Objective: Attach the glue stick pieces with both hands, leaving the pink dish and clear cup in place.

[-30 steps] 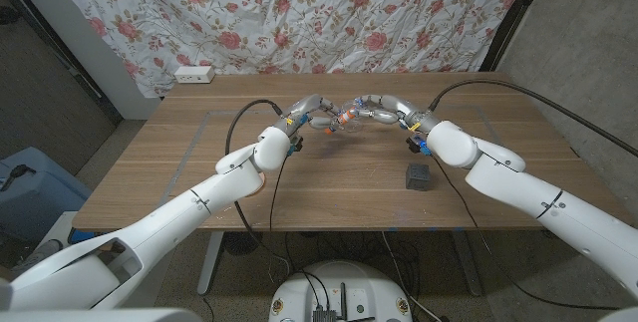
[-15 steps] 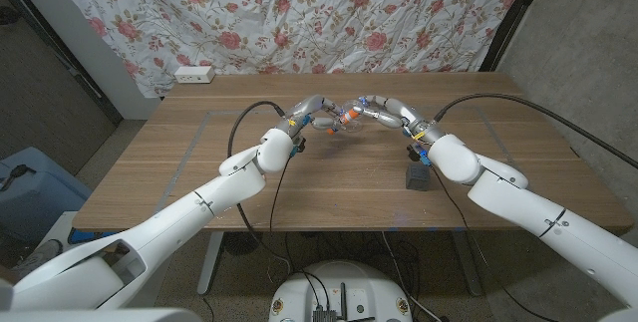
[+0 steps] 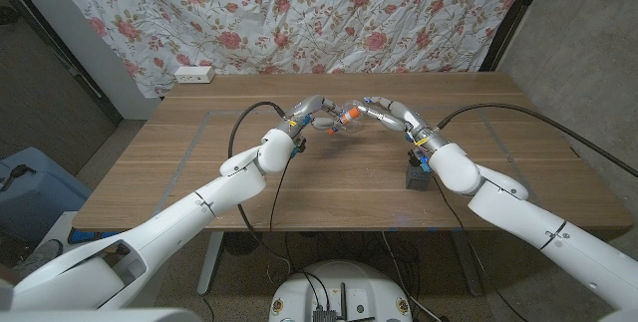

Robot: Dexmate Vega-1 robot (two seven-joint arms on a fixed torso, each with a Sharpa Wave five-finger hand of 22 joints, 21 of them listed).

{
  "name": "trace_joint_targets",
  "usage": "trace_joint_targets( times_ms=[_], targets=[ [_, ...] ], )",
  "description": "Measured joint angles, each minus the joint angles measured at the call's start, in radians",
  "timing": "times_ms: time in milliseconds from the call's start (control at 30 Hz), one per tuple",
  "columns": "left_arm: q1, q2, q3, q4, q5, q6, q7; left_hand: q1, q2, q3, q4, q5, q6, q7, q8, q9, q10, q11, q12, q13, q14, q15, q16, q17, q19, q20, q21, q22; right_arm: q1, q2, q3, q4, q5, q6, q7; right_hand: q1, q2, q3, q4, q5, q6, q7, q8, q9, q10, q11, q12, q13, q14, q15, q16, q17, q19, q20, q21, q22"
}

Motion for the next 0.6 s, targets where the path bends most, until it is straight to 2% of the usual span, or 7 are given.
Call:
trace_joint_targets(
  times_ms=[300,467,600],
  targets=[
    [-0.005,-0.004,0.002,0.008,0.001,-0.002,0.004,0.000,0.000,0.000,0.000,-0.001,0.000,0.000,0.006,0.000,0.000,0.000,-0.001,0.000,0.000,0.000,0.000,0.000,0.000,0.000,0.000,0.000,-0.022,0.006,0.004,-0.001,-0.012,0.002,-0.027,-0.004,-0.003,0.000,0.000,0.000,-0.012,0.012,0.000,0.000,-0.023,-0.008,-0.004,-0.004,-0.021,0.000,-0.013,-0.005,0.000,0.000,0.000,0.000],
    [-0.007,-0.006,0.002,0.010,0.002,-0.002,0.006,0.000,0.000,0.000,0.000,-0.001,0.000,0.000,0.006,0.000,0.000,0.000,-0.003,0.000,0.000,0.000,0.000,0.000,0.000,0.000,0.000,0.000,-0.029,0.008,0.004,0.001,-0.020,0.010,-0.036,-0.013,0.005,0.000,0.000,0.000,-0.022,0.003,-0.005,0.000,-0.041,-0.008,-0.004,-0.004,-0.039,-0.003,-0.022,-0.009,-0.001,0.001,0.000,0.000],
    [-0.008,-0.006,0.003,0.011,0.003,-0.002,0.008,0.000,0.000,0.000,0.000,-0.002,0.000,0.000,0.006,0.000,0.000,0.000,-0.002,0.000,0.000,0.000,0.000,0.000,0.000,0.000,0.000,0.000,-0.035,0.009,0.002,0.005,-0.027,0.019,-0.042,-0.020,0.012,-0.005,0.005,0.000,-0.029,0.007,-0.005,0.000,-0.052,-0.009,-0.004,-0.004,-0.052,-0.002,-0.026,-0.009,-0.018,0.004,-0.004,0.000]
  ],
)
